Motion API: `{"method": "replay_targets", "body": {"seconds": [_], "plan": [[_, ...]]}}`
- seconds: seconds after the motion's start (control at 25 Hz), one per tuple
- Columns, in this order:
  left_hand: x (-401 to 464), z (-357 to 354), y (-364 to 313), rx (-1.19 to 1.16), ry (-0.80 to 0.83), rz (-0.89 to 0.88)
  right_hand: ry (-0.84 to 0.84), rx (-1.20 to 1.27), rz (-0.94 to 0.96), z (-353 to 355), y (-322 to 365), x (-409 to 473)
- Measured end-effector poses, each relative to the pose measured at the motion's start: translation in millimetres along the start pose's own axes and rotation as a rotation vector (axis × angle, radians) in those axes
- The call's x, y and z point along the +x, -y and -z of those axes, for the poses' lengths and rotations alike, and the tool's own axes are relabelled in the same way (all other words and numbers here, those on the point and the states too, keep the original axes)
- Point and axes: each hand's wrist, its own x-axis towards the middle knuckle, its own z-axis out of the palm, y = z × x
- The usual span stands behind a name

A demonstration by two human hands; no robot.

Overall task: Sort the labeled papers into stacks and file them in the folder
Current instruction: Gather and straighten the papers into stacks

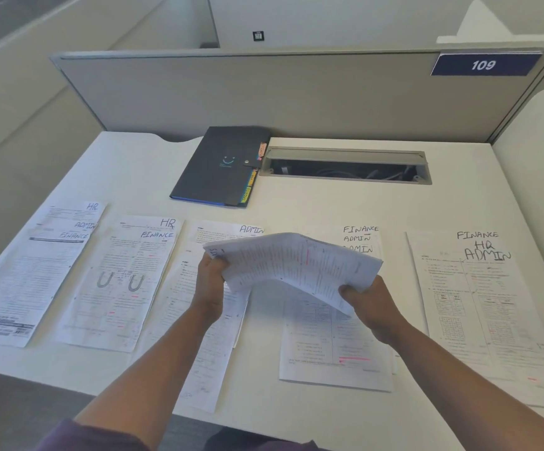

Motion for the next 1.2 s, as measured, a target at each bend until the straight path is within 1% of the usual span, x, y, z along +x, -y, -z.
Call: {"method": "replay_targets", "body": {"seconds": [0.2, 0.32, 0.48, 0.6, 0.64, 0.68, 0.72, 0.76, 0.8, 0.84, 0.88, 0.92, 0.96, 1.0, 1.08, 1.2], "plan": [[13.1, 3.8, 1.7, 0.037, 0.141, 0.052, -0.059, 0.046, -0.047, -4.4, -1.8, 7.7], [30.3, 11.3, -0.5, 0.081, 0.224, 0.054, -0.116, 0.080, -0.057, -10.1, 8.8, 15.2], [75.9, 30.9, -25.8, 0.172, 0.307, -0.035, -0.130, 0.143, -0.044, -26.0, 35.6, 31.4], [120.8, 46.9, -60.7, 0.258, 0.341, -0.140, -0.115, 0.200, -0.020, -48.1, 56.5, 44.9], [135.9, 51.5, -74.8, 0.279, 0.367, -0.168, -0.140, 0.222, 0.001, -60.2, 63.2, 49.0], [151.0, 56.1, -89.7, 0.317, 0.395, -0.200, -0.212, 0.229, 0.046, -73.5, 70.3, 53.0], [165.0, 59.1, -104.5, 0.375, 0.414, -0.244, -0.344, 0.188, 0.114, -85.9, 78.4, 56.2], [178.2, 61.0, -118.8, 0.458, 0.421, -0.293, -0.504, 0.085, 0.201, -95.8, 87.2, 60.0], [190.5, 61.4, -133.1, 0.557, 0.425, -0.346, -0.608, -0.063, 0.299, -102.0, 97.0, 65.8], [200.1, 60.0, -148.2, 0.659, 0.436, -0.402, -0.612, -0.214, 0.383, -106.2, 107.7, 72.7], [208.8, 57.2, -163.6, 0.747, 0.456, -0.456, -0.520, -0.334, 0.412, -110.0, 118.2, 81.8], [216.4, 53.4, -178.6, 0.811, 0.485, -0.501, -0.384, -0.413, 0.394, -113.9, 127.6, 90.9], [223.3, 49.2, -192.7, 0.851, 0.518, -0.533, -0.263, -0.464, 0.353, -118.0, 135.3, 100.9], [228.9, 45.0, -205.7, 0.878, 0.550, -0.553, -0.187, -0.483, 0.308, -121.5, 139.5, 111.1], [242.7, 35.8, -223.0, 0.939, 0.600, -0.575, -0.132, -0.409, 0.237, -127.5, 142.6, 130.6], [264.2, 22.3, -223.4, 0.990, 0.620, -0.569, -0.089, -0.264, 0.132, -126.6, 135.9, 157.4]]}}
